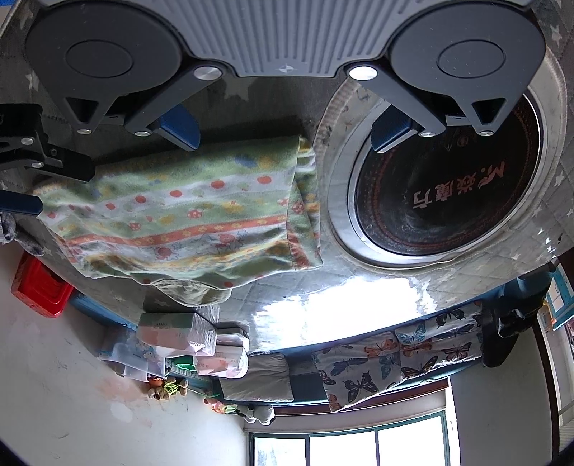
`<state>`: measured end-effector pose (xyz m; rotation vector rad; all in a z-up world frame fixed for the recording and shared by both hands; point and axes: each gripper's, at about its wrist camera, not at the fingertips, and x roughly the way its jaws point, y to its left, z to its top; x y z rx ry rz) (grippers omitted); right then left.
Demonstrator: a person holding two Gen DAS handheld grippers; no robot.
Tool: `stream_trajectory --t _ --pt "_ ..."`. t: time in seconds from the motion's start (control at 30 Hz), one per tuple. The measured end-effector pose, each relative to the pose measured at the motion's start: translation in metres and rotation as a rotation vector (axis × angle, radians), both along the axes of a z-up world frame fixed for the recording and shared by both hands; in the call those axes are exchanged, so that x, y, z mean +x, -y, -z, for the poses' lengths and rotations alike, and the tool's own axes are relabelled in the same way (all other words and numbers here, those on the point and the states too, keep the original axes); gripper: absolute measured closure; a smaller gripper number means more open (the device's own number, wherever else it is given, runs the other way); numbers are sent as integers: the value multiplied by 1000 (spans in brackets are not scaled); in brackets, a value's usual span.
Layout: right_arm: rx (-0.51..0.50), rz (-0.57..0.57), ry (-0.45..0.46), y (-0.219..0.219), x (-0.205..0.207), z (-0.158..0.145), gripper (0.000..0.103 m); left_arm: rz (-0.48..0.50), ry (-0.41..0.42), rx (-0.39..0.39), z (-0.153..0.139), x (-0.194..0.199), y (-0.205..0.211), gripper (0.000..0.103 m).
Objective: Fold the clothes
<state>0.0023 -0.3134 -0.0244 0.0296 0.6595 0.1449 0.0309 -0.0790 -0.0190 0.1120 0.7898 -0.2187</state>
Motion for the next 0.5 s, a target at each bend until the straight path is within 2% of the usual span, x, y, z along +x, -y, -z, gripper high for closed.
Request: stream_trajectory --t 0.5 --pt "-20 1 0 -10 -17 2 0 7 -3 -22 2 -19 -5 0"
